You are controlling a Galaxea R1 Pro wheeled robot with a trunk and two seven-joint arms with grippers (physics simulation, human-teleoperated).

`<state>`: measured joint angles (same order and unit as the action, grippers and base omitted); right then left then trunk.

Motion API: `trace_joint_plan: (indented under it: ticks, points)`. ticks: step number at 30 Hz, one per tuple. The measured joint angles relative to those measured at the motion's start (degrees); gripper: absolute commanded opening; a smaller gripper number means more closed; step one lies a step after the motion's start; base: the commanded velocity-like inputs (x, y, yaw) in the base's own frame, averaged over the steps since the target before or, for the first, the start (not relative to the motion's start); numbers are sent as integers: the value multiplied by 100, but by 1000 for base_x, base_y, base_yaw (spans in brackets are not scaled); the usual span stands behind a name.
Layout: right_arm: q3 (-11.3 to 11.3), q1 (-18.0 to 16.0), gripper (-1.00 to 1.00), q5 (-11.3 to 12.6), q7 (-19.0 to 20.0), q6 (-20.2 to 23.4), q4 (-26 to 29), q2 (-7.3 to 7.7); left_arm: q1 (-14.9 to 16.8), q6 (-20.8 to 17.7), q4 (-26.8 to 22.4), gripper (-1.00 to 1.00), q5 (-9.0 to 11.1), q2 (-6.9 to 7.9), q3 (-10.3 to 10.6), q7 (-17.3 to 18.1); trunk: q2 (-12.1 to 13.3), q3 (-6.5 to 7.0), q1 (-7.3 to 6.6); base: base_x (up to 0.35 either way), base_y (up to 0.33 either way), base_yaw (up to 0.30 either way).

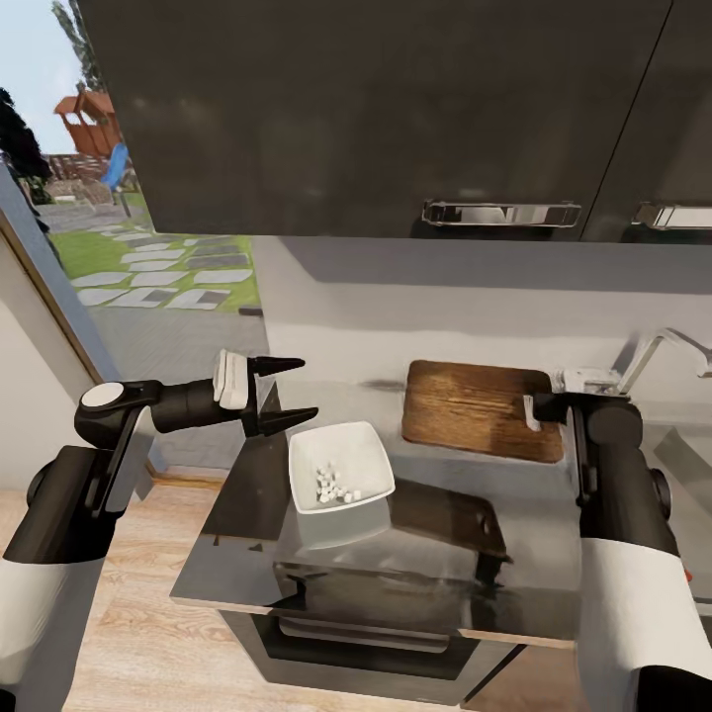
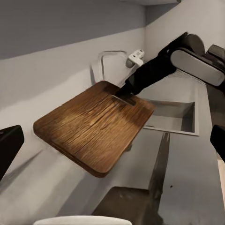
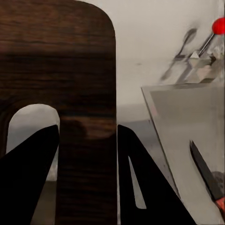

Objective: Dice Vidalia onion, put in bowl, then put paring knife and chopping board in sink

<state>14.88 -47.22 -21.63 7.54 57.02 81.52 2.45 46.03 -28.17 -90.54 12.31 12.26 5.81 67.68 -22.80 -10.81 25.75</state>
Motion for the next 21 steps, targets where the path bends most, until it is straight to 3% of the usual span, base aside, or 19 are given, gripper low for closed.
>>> trace_joint_plan:
  ticks: [2, 4, 9, 14, 21]
  points:
    - [125, -1, -100, 67, 228, 15, 1, 227, -2, 0, 0, 100, 1, 0, 3, 0, 0, 0, 0, 0, -118, 0]
    - [355, 0, -100, 139, 515, 25, 1, 342, 1, 1, 1, 100, 1, 0, 6, 0, 1, 0, 0, 0, -209, 0]
    - [618, 0, -100, 271, 827, 33, 1, 410, 0, 1, 1, 100, 2, 0, 8, 0, 1, 0, 0, 0, -276, 0]
    - [655, 0, -100, 294, 874, 63, 1, 413, -3, 0, 1, 100, 2, 0, 9, -7, 2, 0, 0, 0, -299, -30]
    - [671, 1, -100, 260, 880, 144, 4, 414, -3, -1, 15, 100, 1, -1, 4, -9, 1, 2, 0, 0, -230, -235]
